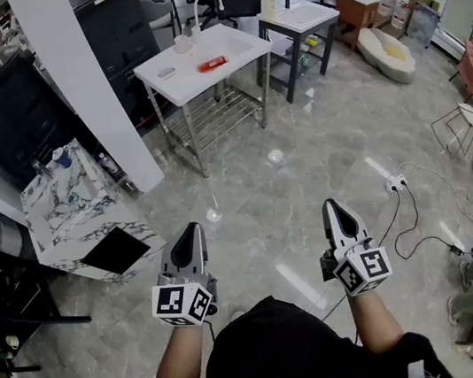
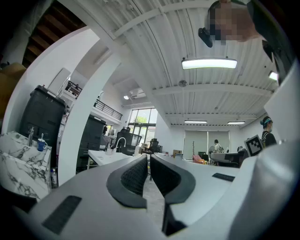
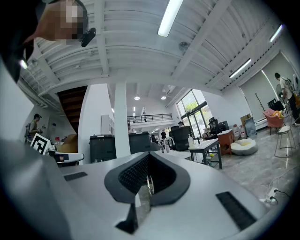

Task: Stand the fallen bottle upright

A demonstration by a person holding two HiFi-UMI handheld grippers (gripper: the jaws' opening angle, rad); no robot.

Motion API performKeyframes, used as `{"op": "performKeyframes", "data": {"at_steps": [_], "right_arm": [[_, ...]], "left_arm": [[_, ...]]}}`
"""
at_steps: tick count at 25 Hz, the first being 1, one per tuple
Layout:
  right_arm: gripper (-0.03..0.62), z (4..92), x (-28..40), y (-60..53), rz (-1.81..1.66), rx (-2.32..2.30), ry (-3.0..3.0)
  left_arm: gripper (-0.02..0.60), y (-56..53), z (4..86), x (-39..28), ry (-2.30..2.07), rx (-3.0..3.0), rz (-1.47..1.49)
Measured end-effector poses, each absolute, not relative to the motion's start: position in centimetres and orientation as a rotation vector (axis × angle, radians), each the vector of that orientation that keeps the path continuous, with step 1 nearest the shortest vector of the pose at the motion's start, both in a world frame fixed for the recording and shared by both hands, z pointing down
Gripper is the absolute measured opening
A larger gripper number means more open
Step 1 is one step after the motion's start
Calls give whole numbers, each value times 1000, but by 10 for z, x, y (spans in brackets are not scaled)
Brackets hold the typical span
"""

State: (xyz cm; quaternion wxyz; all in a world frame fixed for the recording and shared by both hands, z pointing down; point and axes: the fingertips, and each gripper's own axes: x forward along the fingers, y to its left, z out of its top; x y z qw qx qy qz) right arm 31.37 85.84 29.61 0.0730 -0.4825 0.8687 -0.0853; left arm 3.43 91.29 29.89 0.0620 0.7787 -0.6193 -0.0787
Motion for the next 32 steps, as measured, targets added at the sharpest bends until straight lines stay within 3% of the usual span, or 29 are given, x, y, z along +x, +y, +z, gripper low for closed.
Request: {"op": "performKeyframes", "data": {"at_steps": [18, 19, 20, 21, 22, 25, 32], "right_arm": [[32, 312, 300, 861, -256, -1473, 2639], [50, 310, 298, 861, -251, -1460, 2631], [132, 308, 295, 860, -259, -1442, 2625], [261, 306, 290, 860, -271, -1424, 2622], [299, 305, 285, 859, -276, -1409, 2623], [313, 298, 268, 860, -254, -1378, 2631], [318, 296, 228, 868, -174, -1413, 2689]], "left_arm": [[35, 921, 308, 27, -1803, 2355, -258], [75, 921, 306, 26, -1790, 2370, -264], [177, 921, 305, 24, -1793, 2375, -260], [235, 920, 305, 20, -1810, 2370, -250], [271, 920, 305, 15, -1835, 2358, -240], [338, 921, 301, -3, -1902, 2329, -228], [351, 931, 294, -39, -1915, 2337, -212]]}}
